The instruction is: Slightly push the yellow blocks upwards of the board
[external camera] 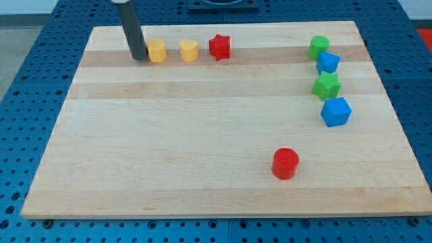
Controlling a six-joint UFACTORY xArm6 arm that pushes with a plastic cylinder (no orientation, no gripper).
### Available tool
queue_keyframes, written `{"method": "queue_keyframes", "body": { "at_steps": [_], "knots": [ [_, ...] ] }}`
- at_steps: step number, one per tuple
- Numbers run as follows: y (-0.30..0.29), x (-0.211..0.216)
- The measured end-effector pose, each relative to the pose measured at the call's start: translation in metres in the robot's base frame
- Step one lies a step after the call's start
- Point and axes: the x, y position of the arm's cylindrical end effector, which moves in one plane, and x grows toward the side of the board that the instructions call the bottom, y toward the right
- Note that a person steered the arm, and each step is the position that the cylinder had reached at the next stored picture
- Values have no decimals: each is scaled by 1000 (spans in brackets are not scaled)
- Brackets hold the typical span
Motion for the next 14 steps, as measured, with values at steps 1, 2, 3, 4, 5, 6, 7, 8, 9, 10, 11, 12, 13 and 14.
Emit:
{"method": "queue_keyframes", "body": {
  "at_steps": [1, 2, 3, 4, 5, 6, 7, 8, 9, 10, 11, 12, 13, 14],
  "knots": [
    [1, -11],
    [-7, 2],
    [-6, 48],
    [49, 57],
    [103, 48],
    [104, 33],
    [103, 31],
    [108, 19],
    [108, 20],
    [101, 62],
    [63, 77],
    [42, 50],
    [41, 41],
    [28, 26]
  ]
}}
